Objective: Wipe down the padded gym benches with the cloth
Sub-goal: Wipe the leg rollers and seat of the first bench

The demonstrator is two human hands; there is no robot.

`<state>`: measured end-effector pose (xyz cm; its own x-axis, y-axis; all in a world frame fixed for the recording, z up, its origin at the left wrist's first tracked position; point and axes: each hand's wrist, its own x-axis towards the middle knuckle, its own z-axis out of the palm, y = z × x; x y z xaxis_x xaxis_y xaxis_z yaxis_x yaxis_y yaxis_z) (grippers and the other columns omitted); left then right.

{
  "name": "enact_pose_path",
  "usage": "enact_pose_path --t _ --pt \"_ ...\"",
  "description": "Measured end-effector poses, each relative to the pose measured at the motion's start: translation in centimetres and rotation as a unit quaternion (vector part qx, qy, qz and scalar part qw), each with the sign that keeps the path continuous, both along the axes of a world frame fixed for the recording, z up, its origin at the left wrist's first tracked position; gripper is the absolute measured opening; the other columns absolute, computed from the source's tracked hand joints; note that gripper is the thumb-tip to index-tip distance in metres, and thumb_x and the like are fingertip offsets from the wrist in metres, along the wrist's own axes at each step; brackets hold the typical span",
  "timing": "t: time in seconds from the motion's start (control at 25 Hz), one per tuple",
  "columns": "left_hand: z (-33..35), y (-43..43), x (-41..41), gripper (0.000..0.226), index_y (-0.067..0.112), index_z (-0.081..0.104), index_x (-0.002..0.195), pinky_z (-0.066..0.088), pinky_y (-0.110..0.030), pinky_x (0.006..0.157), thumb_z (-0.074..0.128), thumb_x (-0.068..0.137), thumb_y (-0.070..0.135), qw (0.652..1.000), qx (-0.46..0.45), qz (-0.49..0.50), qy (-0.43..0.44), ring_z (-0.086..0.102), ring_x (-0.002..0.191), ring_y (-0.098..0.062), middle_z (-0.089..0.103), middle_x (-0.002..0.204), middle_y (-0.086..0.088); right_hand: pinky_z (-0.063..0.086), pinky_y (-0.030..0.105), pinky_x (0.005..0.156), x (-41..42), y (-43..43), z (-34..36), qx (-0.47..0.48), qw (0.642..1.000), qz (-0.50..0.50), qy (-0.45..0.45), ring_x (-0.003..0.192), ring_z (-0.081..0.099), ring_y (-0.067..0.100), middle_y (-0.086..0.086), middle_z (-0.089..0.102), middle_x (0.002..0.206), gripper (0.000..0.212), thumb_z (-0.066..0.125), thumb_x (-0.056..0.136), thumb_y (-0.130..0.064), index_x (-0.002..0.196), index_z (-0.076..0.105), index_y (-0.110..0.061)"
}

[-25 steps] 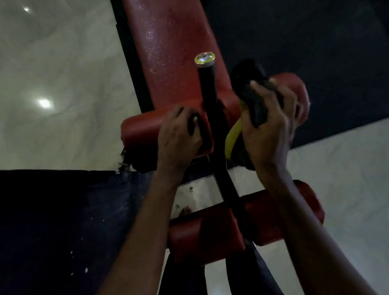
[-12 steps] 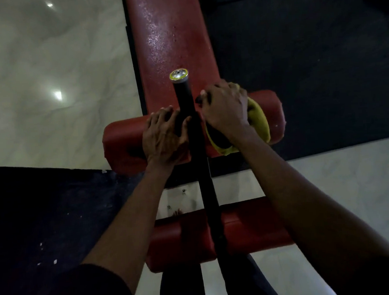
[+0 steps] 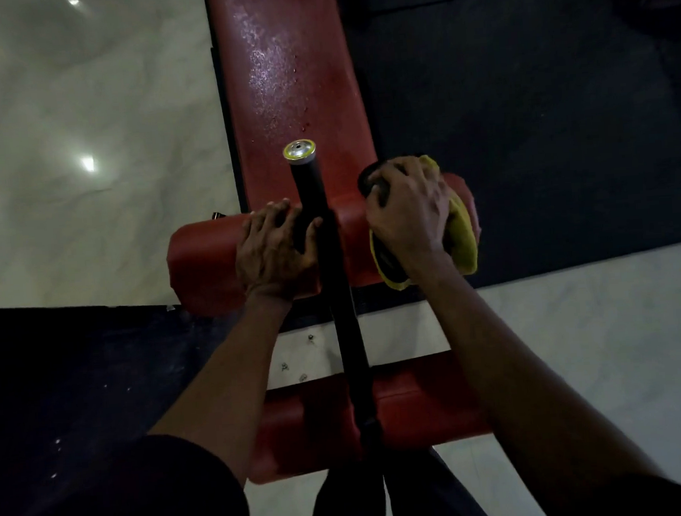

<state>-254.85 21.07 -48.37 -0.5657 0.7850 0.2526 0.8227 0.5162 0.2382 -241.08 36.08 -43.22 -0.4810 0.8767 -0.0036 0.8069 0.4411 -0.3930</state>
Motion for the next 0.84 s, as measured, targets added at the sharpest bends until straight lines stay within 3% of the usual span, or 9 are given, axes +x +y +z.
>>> enact_pose_path --t 0.12,0.24,0.36,0.44,0.56,0.68,0.76,0.84 --pt "0.1 0.0 0.2 0.039 0.018 0.071 0.118 0.041 -0.040 0.101 0.053 0.097 0.047 1.000 -0.004 0.008 -0.004 0.061 0.115 -0.028 0.068 0.124 -0.005 0.051 0.043 0.084 -3.4 0.5 0.3 -0.056 0.993 0.099 -0.020 0.102 0.062 0.028 0.002 0.066 0.108 0.029 0.046 0.088 -0.031 0.096 0.070 -0.018" --pt "0.1 -0.1 0.3 0.038 0.020 0.070 0.119 0.041 -0.040 0.102 0.054 0.097 0.047 1.000 -0.002 0.010 0.003 0.061 0.114 -0.026 0.068 0.124 -0.003 0.053 0.043 0.087 -1.8 2.1 0.8 -0.092 0.977 0.187 -0.039 0.108 0.061 0.025 -0.003 0.064 0.119 0.029 0.055 0.091 -0.038 0.110 0.071 -0.023" --pt "0.1 0.0 0.1 0.039 0.020 0.070 0.119 0.043 -0.040 0.100 0.055 0.096 0.048 1.000 0.011 0.016 -0.007 0.061 0.114 -0.026 0.068 0.122 -0.002 0.051 0.042 0.094 2.3 3.2 1.2 -0.095 0.989 0.117 0.008 0.116 0.057 0.022 -0.003 0.061 0.126 0.031 0.062 0.089 -0.034 0.117 0.072 -0.024" --pt "0.0 0.0 0.2 0.040 0.020 0.070 0.119 0.044 -0.040 0.099 0.054 0.096 0.049 1.000 0.010 0.007 -0.010 0.061 0.114 -0.026 0.068 0.122 -0.003 0.048 0.042 0.098 4.4 2.7 1.1 -0.030 0.998 0.048 0.028 0.119 0.054 0.021 -0.001 0.060 0.126 0.030 0.060 0.089 -0.032 0.116 0.072 -0.024" --pt "-0.4 0.1 0.3 0.045 0.014 0.062 0.124 0.046 -0.040 0.096 0.055 0.097 0.049 0.999 0.033 0.024 -0.016 0.061 0.110 -0.028 0.067 0.119 -0.006 0.047 0.042 0.092 2.9 2.7 1.0 0.009 1.000 0.026 0.002 0.109 0.058 0.024 0.000 0.063 0.115 0.027 0.055 0.090 -0.035 0.106 0.073 -0.023" --pt "0.4 -0.5 1.5 0.043 0.004 0.041 0.118 0.046 -0.046 0.090 0.062 0.097 0.035 0.987 0.142 0.053 -0.044 0.052 0.099 -0.032 0.057 0.106 -0.018 0.043 0.035 0.078 -0.8 6.2 1.1 -0.119 0.987 0.057 -0.093 0.098 0.063 0.026 -0.002 0.066 0.099 0.027 0.061 0.085 -0.043 0.101 0.075 -0.027" --pt "2.0 0.0 3.4 0.027 0.007 0.041 0.111 0.045 -0.046 0.086 0.061 0.096 0.018 0.981 0.164 -0.045 -0.096 0.049 0.097 -0.032 0.051 0.105 -0.019 0.042 0.036 0.081 -2.2 8.6 0.7 -0.193 0.963 0.085 -0.166 0.104 0.063 0.029 0.000 0.069 0.109 0.041 0.062 0.081 -0.052 0.114 0.072 -0.031" --pt "3.5 1.6 5.1 0.031 0.006 0.048 0.124 0.045 -0.044 0.094 0.053 0.094 0.012 0.977 0.127 -0.122 -0.121 0.052 0.108 -0.032 0.055 0.118 -0.018 0.042 0.037 0.083 -1.7 9.7 0.6 -0.214 0.956 0.105 -0.173 0.107 0.062 0.029 0.002 0.068 0.117 0.046 0.063 0.082 -0.058 0.121 0.070 -0.033"
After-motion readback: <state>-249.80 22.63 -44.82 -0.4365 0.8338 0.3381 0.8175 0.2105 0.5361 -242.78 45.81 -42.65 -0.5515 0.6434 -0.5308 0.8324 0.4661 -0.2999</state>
